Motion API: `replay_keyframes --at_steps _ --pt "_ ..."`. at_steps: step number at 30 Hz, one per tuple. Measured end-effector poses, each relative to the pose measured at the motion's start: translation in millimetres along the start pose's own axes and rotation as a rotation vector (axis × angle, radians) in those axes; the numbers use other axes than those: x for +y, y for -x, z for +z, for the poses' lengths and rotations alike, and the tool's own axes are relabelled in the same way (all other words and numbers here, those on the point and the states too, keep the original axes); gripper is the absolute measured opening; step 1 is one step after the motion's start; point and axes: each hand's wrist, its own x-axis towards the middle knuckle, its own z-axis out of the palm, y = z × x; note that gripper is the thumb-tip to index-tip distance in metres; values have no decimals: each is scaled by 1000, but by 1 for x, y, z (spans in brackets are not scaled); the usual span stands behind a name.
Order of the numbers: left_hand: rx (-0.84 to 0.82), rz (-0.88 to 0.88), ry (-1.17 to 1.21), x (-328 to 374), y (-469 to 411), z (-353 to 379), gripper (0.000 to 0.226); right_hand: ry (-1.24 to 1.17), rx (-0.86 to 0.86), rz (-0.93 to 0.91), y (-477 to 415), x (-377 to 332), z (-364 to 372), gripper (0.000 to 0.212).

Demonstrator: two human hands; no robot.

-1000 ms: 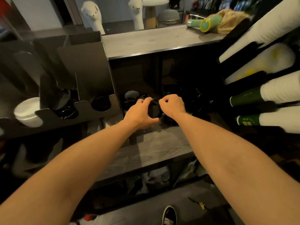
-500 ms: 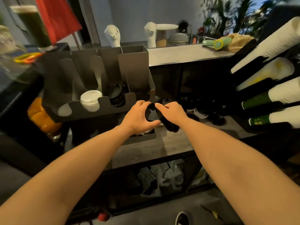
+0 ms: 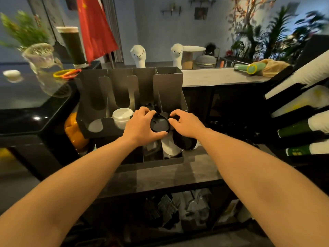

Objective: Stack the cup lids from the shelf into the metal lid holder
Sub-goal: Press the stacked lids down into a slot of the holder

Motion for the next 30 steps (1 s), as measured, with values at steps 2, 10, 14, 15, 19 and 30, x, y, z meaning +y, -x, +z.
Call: replay_keyframes --at_steps 2,10,14,15,19,30 --pt "8 -8 -1 -6 -4 -4 92 9 -18 -38 -1 -11 -7 40" --pt "9 -62 -67 -18 -31 -11 94 -115 -79 -37 -22 -40 -12 48" --pt "-53 -121 -169 -27 -53 -16 86 -23 -159 -10 -42 -49 -18 61" --pt "-69 -135 -190 -28 -58 -17 83 12 -198 -9 -46 -52 -19 64" --pt "-157 -153 -325 -27 -72 -20 74 106 -352 14 -56 -58 -25 66" --pt "-335 -209 -501 -33 -86 4 81 255 -522 50 -85 -50 -9 83"
